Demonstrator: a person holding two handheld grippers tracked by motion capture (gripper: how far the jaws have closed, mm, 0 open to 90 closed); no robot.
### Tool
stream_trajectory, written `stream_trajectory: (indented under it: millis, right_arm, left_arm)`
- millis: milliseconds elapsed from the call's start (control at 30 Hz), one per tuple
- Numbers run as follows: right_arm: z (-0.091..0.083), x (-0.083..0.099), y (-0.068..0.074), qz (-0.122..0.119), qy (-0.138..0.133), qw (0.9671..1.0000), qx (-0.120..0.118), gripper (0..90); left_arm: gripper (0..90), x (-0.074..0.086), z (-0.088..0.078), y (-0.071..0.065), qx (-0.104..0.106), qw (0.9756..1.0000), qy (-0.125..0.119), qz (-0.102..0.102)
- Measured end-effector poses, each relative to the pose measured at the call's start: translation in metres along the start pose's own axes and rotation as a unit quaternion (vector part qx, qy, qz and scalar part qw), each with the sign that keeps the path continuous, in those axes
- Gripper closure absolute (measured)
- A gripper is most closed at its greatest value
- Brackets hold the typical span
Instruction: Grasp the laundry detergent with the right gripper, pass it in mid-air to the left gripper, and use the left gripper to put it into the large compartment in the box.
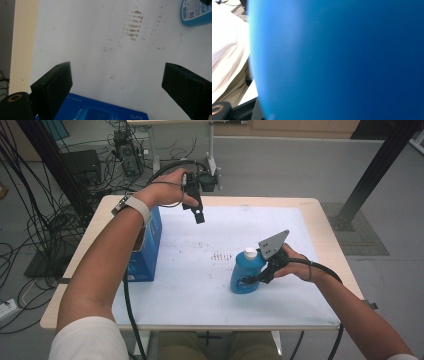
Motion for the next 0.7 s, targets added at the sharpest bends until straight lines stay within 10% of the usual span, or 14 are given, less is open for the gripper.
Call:
stream_trajectory:
  millis: [700]
  right_arm:
    - [-0.0001,0.0012,-0.0005,0.010,-0.005,0.9999,-0.005,43.6]
  left_arm:
    - [10.1,0.0000,-0.0003,-0.0002,-0.001,1.0000,0.001,0.000]
Point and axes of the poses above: each handheld gripper's, and its own axes: z roughly forward along the jaws, x roughly out of its underside, y roughly to its left, the point moved 6 cm from there along z, roughly forward along the jaws, and after that the axes turned 2 degrees about x, right-handed, at the moved point
